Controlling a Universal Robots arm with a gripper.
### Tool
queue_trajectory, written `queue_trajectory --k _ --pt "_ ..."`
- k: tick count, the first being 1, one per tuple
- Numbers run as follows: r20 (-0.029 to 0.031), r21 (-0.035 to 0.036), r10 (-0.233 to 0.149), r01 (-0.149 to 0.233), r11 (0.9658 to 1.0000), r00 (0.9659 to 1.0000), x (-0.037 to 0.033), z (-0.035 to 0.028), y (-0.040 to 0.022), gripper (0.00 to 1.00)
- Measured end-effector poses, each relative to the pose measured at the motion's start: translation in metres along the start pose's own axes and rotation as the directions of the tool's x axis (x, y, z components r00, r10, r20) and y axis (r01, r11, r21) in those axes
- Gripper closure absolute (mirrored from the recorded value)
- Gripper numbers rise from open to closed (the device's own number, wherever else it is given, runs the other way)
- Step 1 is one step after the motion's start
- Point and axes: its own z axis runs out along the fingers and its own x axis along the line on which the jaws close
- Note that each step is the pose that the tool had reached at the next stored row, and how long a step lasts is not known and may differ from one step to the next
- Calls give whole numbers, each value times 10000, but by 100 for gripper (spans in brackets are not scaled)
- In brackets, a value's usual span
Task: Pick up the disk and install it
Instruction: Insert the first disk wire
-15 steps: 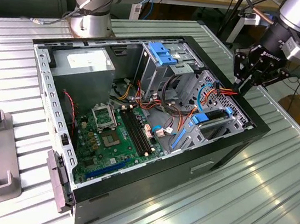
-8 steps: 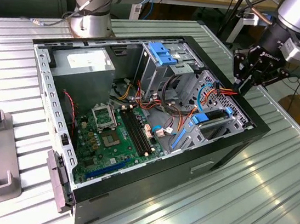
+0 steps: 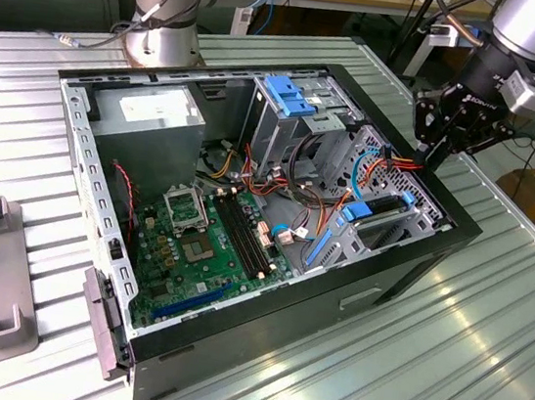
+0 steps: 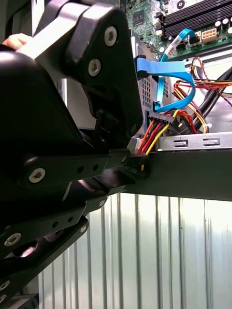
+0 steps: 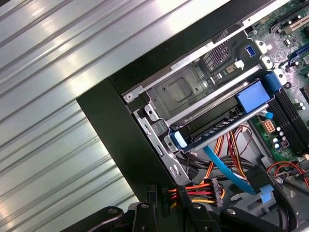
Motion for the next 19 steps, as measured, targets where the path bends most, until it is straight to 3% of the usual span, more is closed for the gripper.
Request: queue_trajectory --k 5,8,9,13,16,19 --pt "-58 -38 0 0 10000 10000 0 4 1 70" --pt "-59 -40 -1 1 10000 10000 0 4 0 83" --pt "-59 -40 0 0 10000 10000 0 4 0 83" --pt "-59 -41 2 -2 10000 10000 2 -72 1 83" --pt "-56 -45 308 -309 9995 9995 0 -75 2 83" --pt "-55 -61 908 -909 9958 9959 0 -76 2 83"
